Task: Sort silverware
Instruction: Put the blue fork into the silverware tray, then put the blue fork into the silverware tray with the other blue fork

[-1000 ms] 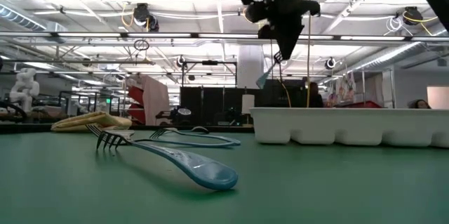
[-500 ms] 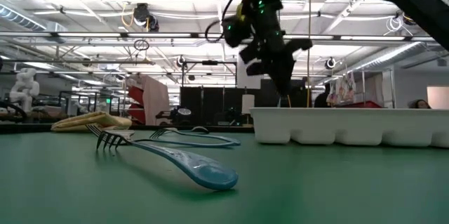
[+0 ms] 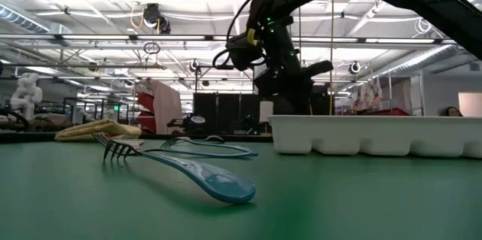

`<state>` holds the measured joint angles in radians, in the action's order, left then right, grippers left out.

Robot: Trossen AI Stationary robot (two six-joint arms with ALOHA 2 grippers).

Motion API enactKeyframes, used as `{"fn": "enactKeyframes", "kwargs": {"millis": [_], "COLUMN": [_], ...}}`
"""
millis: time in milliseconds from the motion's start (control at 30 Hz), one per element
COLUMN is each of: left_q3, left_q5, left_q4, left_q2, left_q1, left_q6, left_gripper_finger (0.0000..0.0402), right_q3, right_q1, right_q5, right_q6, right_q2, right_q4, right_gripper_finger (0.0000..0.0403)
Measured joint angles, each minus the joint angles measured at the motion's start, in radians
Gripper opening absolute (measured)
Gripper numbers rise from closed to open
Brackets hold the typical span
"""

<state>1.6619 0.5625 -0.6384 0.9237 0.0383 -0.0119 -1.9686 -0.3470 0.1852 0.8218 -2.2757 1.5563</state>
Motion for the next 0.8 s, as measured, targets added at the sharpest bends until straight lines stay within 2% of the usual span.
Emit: {"fn": "enactKeyframes", "kwargs": {"millis": [200,467,600,733,800], "left_q3": [0.0,0.0,0.0,0.001,0.002], "left_q5": [0.0,0.0,0.0,0.0,0.02], "left_q4": [0.0,0.0,-0.012,-0.123,-0.223], "left_q2": [0.0,0.0,0.0,0.007,0.025], "left_q1": [0.0,0.0,0.0,0.0,-0.001], "left_q6": [0.001,0.0,-0.005,-0.012,-0.073], "left_gripper_finger": [0.0141,0.0141,0.0141,0.0141,0.0141], "right_q3": [0.0,0.0,0.0,-0.004,-0.028], "right_q1": [0.021,0.035,0.035,0.032,0.023], "right_q5": [-0.007,-0.008,-0.003,0.019,0.018], "right_q6": [0.006,-0.036,-0.108,-0.188,-0.209], "right_q2": [0.0,0.0,0.0,0.017,0.041], "right_q4": [-0.038,-0.061,-0.077,-0.074,-0.05], "right_gripper_finger": [0.0012,0.0095,0.0127,0.0138,0.0137]}}
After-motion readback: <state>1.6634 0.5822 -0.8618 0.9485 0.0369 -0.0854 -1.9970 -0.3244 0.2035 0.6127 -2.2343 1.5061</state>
